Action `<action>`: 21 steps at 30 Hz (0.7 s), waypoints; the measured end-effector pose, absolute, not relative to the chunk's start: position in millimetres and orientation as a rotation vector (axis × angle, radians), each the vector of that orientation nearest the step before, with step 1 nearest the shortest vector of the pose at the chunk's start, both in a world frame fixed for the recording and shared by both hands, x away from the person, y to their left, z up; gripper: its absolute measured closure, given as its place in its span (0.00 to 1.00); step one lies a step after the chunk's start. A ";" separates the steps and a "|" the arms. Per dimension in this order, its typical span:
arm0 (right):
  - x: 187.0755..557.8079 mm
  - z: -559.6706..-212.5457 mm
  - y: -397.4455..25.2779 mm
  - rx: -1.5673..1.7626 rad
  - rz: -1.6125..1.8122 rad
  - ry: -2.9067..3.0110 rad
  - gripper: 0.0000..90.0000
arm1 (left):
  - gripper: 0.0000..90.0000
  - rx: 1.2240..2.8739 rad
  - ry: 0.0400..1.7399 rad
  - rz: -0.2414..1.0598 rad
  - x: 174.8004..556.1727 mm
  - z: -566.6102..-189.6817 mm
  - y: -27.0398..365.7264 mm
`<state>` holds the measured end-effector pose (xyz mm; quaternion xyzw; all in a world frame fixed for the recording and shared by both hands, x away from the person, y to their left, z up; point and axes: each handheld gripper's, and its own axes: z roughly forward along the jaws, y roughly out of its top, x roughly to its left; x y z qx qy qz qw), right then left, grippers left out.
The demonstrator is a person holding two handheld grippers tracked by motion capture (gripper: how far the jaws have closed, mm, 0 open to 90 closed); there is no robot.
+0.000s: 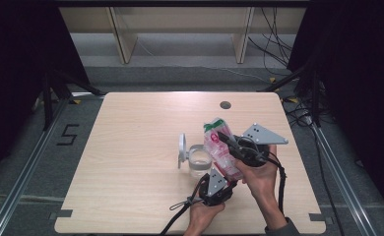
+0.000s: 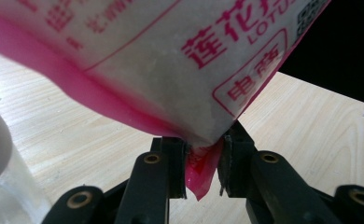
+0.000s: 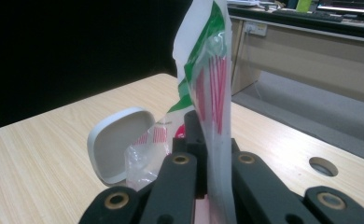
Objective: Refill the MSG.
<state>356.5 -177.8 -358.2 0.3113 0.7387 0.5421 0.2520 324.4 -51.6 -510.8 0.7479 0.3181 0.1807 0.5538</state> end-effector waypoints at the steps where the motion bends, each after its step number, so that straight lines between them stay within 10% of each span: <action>1: 356.9 -358.1 -176.6 0.849 1.474 2.021 1.00 | 0.83 1.760 0.736 0.417 325.6 -511.5 -52.2; 21: 366.0 -360.1 -165.3 0.841 1.399 2.049 1.00 | 0.83 1.731 0.740 0.375 328.9 -513.5 -61.9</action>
